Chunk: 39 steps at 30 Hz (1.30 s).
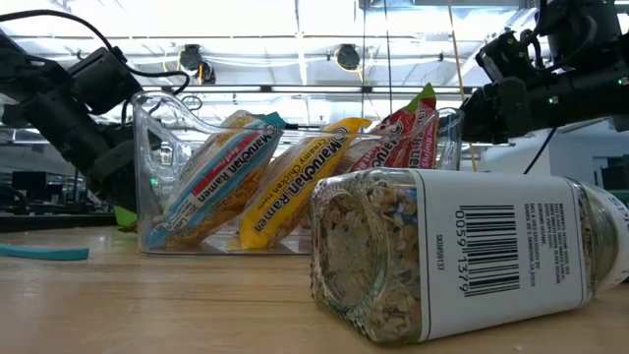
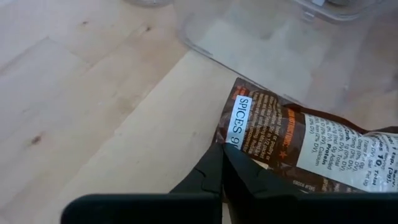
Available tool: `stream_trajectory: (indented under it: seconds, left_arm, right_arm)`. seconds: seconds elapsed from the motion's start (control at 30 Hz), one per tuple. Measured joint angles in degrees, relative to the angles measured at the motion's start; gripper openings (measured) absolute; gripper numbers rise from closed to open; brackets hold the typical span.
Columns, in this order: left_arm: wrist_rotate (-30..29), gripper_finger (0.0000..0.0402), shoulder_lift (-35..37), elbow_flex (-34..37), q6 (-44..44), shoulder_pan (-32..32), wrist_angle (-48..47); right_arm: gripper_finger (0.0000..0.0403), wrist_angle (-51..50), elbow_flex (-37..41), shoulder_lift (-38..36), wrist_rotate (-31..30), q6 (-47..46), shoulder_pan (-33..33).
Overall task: Pick & Place Food Item
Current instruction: Put the orange seasoning packet into the middle transparent bin
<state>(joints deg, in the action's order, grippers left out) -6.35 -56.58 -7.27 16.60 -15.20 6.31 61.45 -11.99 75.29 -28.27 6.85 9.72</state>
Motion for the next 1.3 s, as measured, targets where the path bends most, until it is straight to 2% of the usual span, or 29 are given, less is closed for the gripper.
stream_trajectory:
  seconds: [0.17,0.33,0.57,1.03,1.2,1.3]
  left_arm:
    - [1.94,0.0002,0.0,-1.68,-0.8,0.04,-2.29]
    - [2.23,0.0001,0.0,-6.67,-3.05,0.04,-9.47]
    - [1.36,0.0001,0.0,-16.87,-5.64,0.04,-24.33]
    - [-4.67,0.0,2.23,-38.08,-9.54,0.04,-51.19]
    - [-5.61,0.0,5.64,-44.43,-10.36,0.14,-54.53]
    - [-3.66,0.0,7.63,-47.42,-11.01,0.75,-52.94]
  right_arm:
    - [0.0212,0.0,0.0,0.0,0.0,0.0,0.0]
    - [0.0212,-0.02,0.0,0.0,0.0,-0.2,0.0]
    - [0.0212,-0.07,0.0,0.0,0.0,-0.22,0.03]
    - [0.0212,-0.86,0.0,0.02,0.02,-1.64,0.11]
    - [0.0212,-0.85,0.0,0.02,0.02,-1.54,0.11]
    - [0.0212,0.08,0.0,0.02,1.3,0.75,0.11]
